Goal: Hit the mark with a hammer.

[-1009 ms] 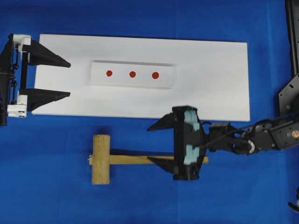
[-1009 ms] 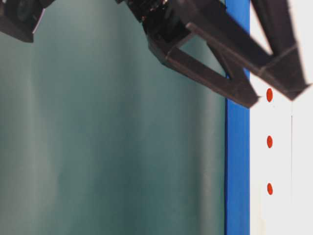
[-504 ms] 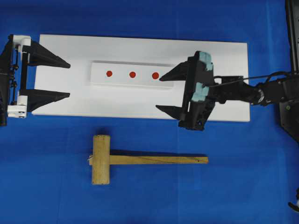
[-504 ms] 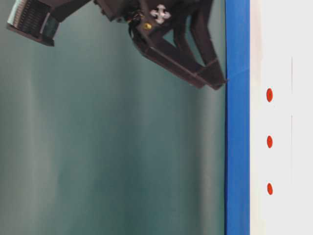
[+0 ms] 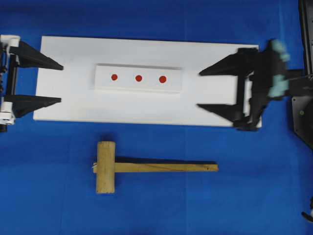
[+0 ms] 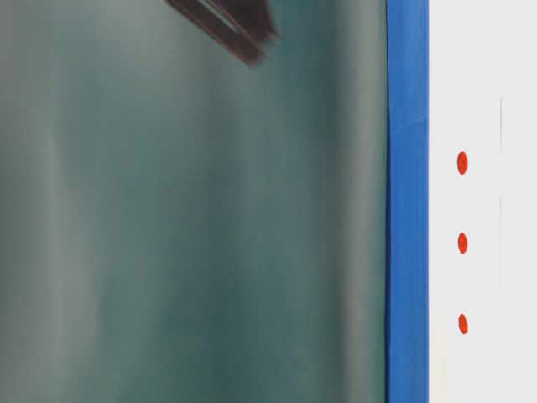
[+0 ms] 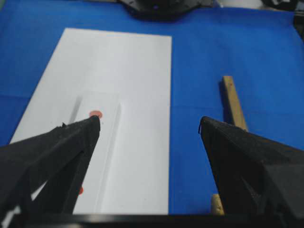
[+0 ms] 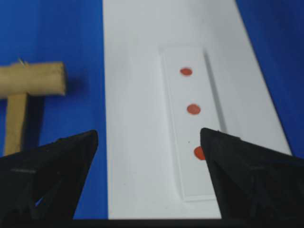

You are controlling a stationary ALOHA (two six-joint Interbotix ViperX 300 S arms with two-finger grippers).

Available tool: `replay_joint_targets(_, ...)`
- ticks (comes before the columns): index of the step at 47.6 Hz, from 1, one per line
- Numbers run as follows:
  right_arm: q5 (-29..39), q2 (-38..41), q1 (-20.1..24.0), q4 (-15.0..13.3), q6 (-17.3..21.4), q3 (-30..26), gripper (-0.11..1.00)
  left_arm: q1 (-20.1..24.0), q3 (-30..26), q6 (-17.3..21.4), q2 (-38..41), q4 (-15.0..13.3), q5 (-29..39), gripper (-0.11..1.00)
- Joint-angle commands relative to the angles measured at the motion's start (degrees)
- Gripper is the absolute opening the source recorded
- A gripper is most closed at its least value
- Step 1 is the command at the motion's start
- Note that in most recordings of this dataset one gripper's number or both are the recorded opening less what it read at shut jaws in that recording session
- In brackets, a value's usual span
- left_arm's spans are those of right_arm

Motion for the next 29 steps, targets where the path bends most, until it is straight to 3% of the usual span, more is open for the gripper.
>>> replay_joint_targets(1, -0.18, -5.19, -0.09, -0.09, -0.26, 1.76, 0.8, -0.26, 0.26, 1.14, -2.02, 0.0, 0.0, 0.83)
replay_joint_targets(16, -1.41, -19.42, -0.09, 0.0, -2.29, 12.22, 0.79, -0.88, 2.99, 2.99, -9.84, 0.0, 3.6, 0.83)
replay_joint_targets(29, -3.96, -24.87, -0.09, 0.18, -2.29, 19.25, 0.79, -2.37, 6.59, 4.39, -16.79, 0.0, 8.26, 0.83)
